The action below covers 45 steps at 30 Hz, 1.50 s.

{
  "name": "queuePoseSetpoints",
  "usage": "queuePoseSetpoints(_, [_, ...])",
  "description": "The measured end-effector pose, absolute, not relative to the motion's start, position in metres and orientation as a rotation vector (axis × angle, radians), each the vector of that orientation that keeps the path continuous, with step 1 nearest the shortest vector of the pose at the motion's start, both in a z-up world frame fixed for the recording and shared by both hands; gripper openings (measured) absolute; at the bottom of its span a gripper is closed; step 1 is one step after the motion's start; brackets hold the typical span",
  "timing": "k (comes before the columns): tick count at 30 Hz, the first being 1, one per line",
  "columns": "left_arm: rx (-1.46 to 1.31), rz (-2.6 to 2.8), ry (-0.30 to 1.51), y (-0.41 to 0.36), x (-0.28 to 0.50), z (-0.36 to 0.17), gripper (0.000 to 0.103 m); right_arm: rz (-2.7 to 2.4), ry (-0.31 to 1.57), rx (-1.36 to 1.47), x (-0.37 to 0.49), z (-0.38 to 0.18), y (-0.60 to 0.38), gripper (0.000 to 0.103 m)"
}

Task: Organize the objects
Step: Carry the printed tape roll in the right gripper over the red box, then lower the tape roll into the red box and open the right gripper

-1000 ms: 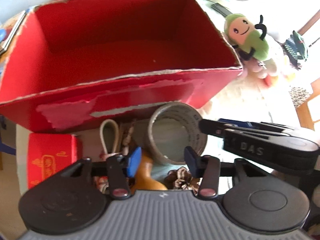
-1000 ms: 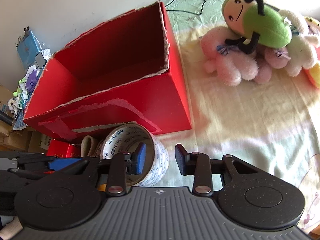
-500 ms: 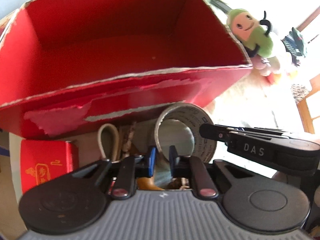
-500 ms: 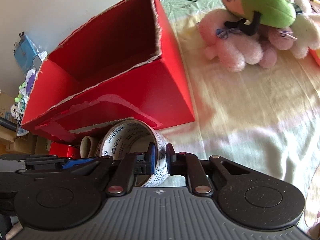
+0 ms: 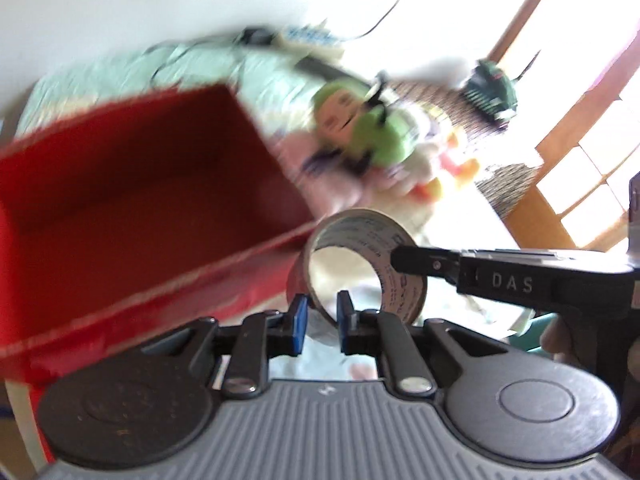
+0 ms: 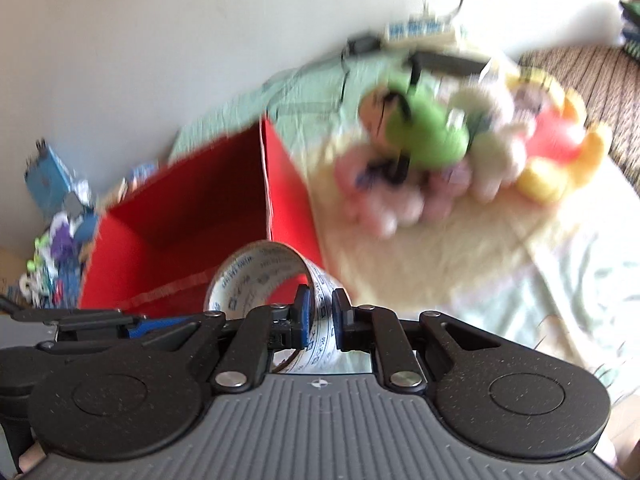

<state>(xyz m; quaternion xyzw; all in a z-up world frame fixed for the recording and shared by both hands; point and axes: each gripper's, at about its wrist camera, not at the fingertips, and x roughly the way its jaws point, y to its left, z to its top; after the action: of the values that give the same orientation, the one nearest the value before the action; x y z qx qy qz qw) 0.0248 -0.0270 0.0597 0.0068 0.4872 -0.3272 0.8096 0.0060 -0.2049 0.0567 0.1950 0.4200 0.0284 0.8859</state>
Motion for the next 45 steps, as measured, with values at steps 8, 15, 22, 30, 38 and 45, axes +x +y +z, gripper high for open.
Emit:
queuePoseSetpoints(8, [-0.051, -0.718, 0.918, -0.005, 0.043, 0.091, 0.009, 0.075, 0.757, 0.271, 0.022, 0.103, -0.184, 0.013])
queuePoseSetpoints(15, [-0.089, -0.639, 0.853, 0.024, 0.055, 0.102, 0.009, 0.161, 0.748, 0.251, 0.056, 0.104, -0.170, 0.013])
queuePoseSetpoints(22, [-0.118, -0.495, 0.914, 0.051, 0.115, 0.075, 0.009, 0.235, 0.816, 0.161, 0.126, 0.074, -0.126, 0.011])
queuePoseSetpoints(30, [-0.162, -0.444, 1.032, 0.054, 0.165, 0.017, 0.009, 0.240, 0.935, 0.026, 0.171, 0.036, -0.103, 0.010])
queuePoseSetpoints(38, [-0.158, -0.443, 1.080, 0.047, 0.177, -0.006, 0.009, 0.227, 0.943, -0.076, 0.181, 0.023, -0.093, 0.011])
queuePoseSetpoints(45, [-0.046, -0.404, 1.011, 0.046, 0.171, 0.001, 0.021, 0.275, 0.914, 0.030, 0.178, 0.033, -0.106, 0.023])
